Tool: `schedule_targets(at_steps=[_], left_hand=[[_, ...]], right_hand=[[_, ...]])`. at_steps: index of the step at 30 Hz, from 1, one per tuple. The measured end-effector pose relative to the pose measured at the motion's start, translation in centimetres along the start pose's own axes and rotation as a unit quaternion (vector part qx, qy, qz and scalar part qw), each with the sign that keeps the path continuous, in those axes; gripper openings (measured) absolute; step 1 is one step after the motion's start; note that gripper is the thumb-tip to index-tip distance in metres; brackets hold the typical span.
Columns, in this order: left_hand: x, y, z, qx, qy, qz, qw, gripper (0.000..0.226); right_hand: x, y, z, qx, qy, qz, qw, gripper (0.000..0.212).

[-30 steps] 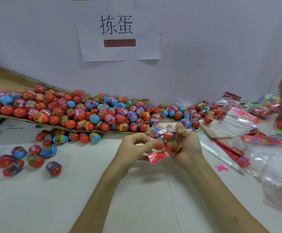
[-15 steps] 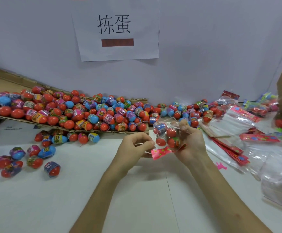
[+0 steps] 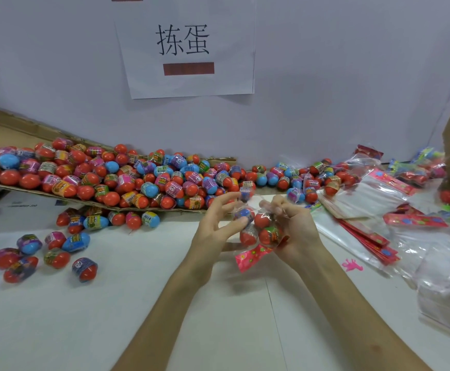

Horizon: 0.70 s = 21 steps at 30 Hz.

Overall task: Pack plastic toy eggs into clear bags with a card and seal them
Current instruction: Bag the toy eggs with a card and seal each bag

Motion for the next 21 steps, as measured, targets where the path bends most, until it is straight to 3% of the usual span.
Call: schedule_targets(at_steps=[3, 13, 21], left_hand=[[-0.5, 0.0, 0.2, -0.021, 0.01, 0.021, 1.0, 0.024], [-1.1, 0.3, 0.6, 0.062, 0.001, 0.111, 0.992, 0.044], [-1.5, 0.2, 1.1, 0.109, 0.005, 0.142, 0.984, 0.028]], right_hand=[[-0.3, 0.6, 0.4, 0.031, 0.008, 0.01, 0.999, 0.023], [0.3, 1.1, 1.4, 0.024, 0.011, -0.007, 1.0, 0.025], [0.4, 1.4, 1.7, 0.074, -0.009, -0.009, 0.997, 0.032]])
Point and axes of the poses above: each hand's wrist, its own z-axis away from the middle knuckle, its own y-axis out of the palm, x = y × z, the point moved 4 cm from there along -z, towards the middle knuckle, and after that the axes turned 15 degrees about -x, right-handed, at the moved point
